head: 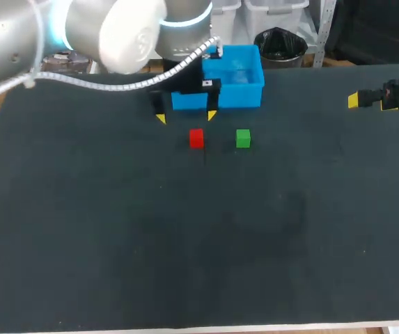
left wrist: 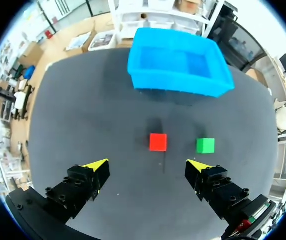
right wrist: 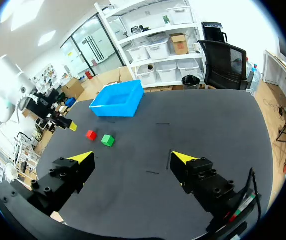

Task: Use the left arm to pick the red cube and place it into the blue plastic box first, then use the right arm to grasp the green cube and put it into the same blue plastic box after the first action is fully finished.

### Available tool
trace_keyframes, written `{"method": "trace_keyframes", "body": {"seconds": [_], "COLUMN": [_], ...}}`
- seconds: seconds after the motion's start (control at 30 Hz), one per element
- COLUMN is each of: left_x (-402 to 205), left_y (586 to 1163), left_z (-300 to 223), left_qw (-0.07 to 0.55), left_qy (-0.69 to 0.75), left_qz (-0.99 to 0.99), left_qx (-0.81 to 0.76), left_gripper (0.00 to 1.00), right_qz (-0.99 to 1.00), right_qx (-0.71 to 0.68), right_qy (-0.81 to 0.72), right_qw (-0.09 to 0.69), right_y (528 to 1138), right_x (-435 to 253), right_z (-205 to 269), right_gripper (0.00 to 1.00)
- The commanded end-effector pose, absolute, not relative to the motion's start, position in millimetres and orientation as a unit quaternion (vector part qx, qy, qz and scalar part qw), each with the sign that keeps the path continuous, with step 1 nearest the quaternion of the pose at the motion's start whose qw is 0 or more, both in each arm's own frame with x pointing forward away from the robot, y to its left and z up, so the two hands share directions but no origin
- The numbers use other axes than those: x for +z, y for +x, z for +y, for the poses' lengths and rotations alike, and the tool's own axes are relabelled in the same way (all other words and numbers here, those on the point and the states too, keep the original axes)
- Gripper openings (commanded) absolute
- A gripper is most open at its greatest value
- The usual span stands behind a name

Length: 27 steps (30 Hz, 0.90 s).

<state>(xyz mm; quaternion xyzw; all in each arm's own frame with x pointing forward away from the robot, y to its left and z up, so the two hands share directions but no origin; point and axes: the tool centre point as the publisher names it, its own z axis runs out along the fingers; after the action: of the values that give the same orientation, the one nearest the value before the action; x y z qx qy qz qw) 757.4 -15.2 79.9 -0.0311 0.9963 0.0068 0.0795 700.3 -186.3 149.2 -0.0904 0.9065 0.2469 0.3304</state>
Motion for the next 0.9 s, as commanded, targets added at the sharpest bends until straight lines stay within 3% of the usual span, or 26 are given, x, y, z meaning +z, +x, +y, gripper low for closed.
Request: {"method": "trace_keyframes", "body": {"seconds": [0.03, 0.9], "left_x": [71, 40], "left_y": [765, 768], "left_z": [-20, -22], "left_qw": [0.06, 0.061], "left_qy": [-0.033, -0.058], "left_qz": [0.997, 0.996], "left_qx": [0.026, 0.01], "left_gripper": [1.0, 1.0], "right_qz": [0.907, 0.907], "right_qx": [0.246, 0.246], "right_qy": [-0.09, -0.09], "right_qw": [0.33, 0.33], "right_y": [700, 700], "right_x": [149, 149], "right_z": [-186, -186], "right_gripper": [1.0, 1.0]}}
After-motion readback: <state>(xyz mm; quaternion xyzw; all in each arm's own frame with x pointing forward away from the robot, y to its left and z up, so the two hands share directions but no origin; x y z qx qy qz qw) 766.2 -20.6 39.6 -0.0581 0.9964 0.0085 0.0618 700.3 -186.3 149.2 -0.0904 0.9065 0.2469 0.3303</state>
